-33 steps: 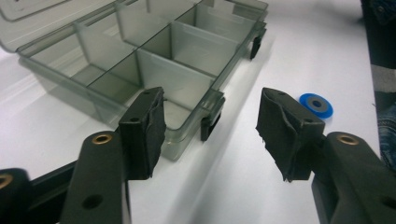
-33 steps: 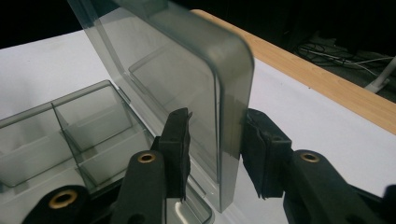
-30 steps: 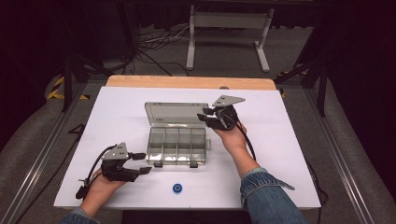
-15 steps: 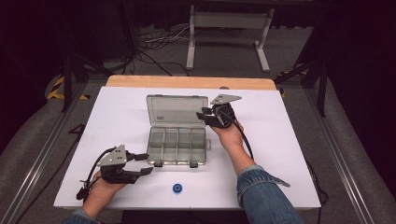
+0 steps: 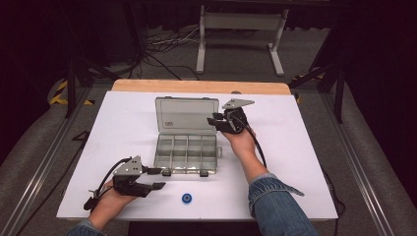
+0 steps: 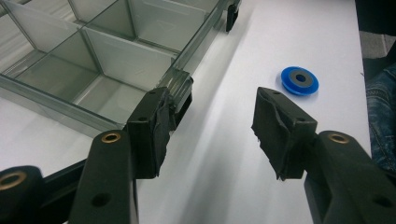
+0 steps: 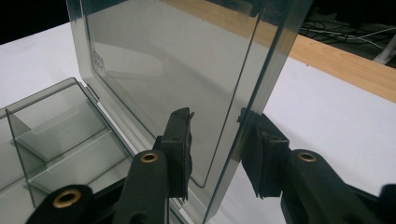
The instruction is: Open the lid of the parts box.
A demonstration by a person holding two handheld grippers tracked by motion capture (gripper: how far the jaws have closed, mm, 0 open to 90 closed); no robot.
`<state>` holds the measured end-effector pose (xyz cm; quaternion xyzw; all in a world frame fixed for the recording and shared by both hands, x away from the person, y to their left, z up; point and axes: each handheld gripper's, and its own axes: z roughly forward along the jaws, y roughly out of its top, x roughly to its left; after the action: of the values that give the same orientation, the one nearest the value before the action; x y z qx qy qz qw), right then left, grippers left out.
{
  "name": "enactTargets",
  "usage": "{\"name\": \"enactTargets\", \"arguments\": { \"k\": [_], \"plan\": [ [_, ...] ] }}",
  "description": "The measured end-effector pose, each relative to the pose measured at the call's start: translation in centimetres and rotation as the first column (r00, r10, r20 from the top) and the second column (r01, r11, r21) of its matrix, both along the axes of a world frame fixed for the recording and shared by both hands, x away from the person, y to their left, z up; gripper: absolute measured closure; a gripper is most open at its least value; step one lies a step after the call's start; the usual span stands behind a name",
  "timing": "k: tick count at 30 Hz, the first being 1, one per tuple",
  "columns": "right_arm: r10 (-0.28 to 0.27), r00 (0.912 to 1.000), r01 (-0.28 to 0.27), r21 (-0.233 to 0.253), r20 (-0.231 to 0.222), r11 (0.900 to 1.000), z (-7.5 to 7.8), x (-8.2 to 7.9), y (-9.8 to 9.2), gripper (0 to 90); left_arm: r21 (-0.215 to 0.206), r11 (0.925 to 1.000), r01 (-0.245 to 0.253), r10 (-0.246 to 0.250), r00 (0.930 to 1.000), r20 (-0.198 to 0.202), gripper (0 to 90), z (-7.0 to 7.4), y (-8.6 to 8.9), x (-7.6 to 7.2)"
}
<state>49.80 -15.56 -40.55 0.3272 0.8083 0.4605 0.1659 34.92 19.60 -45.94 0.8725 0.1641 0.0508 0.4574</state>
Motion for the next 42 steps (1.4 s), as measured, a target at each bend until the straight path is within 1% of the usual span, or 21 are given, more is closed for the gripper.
{"name": "enactTargets", "arguments": {
  "k": [2, 6, 10, 12, 20, 25, 29, 30, 31, 32, 35, 36, 39, 42],
  "plan": [
    [-0.001, 1.0, 0.001, 0.002, -0.005, 1.0, -0.1, 0.1, 0.0, 64.3, 0.01, 0.9999, -0.001, 0.001, 1.0, 0.0, 47.0, 0.0, 0.0, 0.0],
    [-0.008, 0.9998, 0.008, -0.003, -0.016, 1.0, -0.4, 0.3, -0.1, 64.3, 0.015, 0.9999, -0.004, 0.004, 1.0, 0.001, 47.5, 0.0, 0.0, 0.0],
    [-0.013, 0.9995, 0.013, -0.01, -0.029, 1.0, -0.7, 0.4, -0.1, 64.2, 0.015, 0.9999, -0.007, 0.007, 1.0, -0.001, 47.5, 0.0, 0.1, 0.1],
    [-0.015, 0.9994, 0.015, -0.009, -0.032, 1.0, -0.8, 0.5, -0.1, 63.9, 0.008, 0.9999, -0.009, 0.009, 0.9999, -0.009, 47.5, -0.1, 0.1, 0.0],
    [-0.021, 0.998, 0.02, -0.011, -0.06, 1.0, -1.4, 0.9, -0.2, 61.0, 0.009, 0.9999, -0.006, 0.006, 1.0, -0.006, 46.4, -0.1, 0.1, 0.1],
    [-0.028, 0.9964, 0.027, -0.023, -0.08, 0.999, -2.0, 1.2, -0.1, 56.2, 0.004, 1.0, -0.007, 0.007, 0.9999, -0.014, 46.1, -0.1, 0.1, 0.0],
    [-0.03, 0.9941, 0.029, -0.015, -0.105, 0.999, -2.5, 1.4, -0.1, 52.7, 0.003, 1.0, -0.006, 0.006, 0.9999, -0.016, 45.4, -0.1, 0.1, 0.0],
    [-0.031, 0.9933, 0.029, -0.012, -0.112, 0.999, -2.6, 1.4, -0.1, 52.0, 0.005, 1.0, -0.005, 0.005, 0.9999, -0.011, 45.2, 0.0, 0.1, 0.0],
    [-0.031, 0.9933, 0.029, -0.012, -0.112, 0.999, -2.6, 1.4, -0.1, 52.0, 0.005, 1.0, -0.005, 0.005, 0.9999, -0.011, 45.0, 0.0, 0.1, 0.0],
    [-0.029, 0.9911, 0.028, -0.009, -0.13, 1.0, -2.9, 1.6, -0.1, 48.4, 0.003, 1.0, -0.006, 0.006, 0.9999, -0.016, 44.9, -0.1, 0.1, 0.0],
    [-0.03, 0.9876, 0.029, -0.005, -0.154, 1.0, -3.3, 1.7, 0.0, 45.0, 0.001, 1.0, -0.006, 0.006, 0.9998, -0.017, 44.6, 0.0, 0.1, 0.0],
    [-0.03, 0.9876, 0.029, -0.005, -0.154, 1.0, -3.3, 1.7, 0.0, 45.0, -0.001, 1.0, -0.007, 0.007, 0.9998, -0.019, 44.6, 0.0, 0.1, 0.0],
    [-0.028, 0.9834, 0.031, 0.011, -0.179, 0.999, -3.6, 1.9, -0.2, 43.5, -0.005, 1.0, -0.008, 0.007, 0.9999, -0.015, 44.0, 0.0, 0.1, 0.0],
    [-0.025, 0.9809, 0.029, 0.016, -0.193, 0.999, -3.8, 2.0, -0.2, 42.1, -0.014, 0.9999, -0.005, 0.004, 0.9998, -0.02, 44.0, 0.0, 0.2, 0.1]
  ]
}}
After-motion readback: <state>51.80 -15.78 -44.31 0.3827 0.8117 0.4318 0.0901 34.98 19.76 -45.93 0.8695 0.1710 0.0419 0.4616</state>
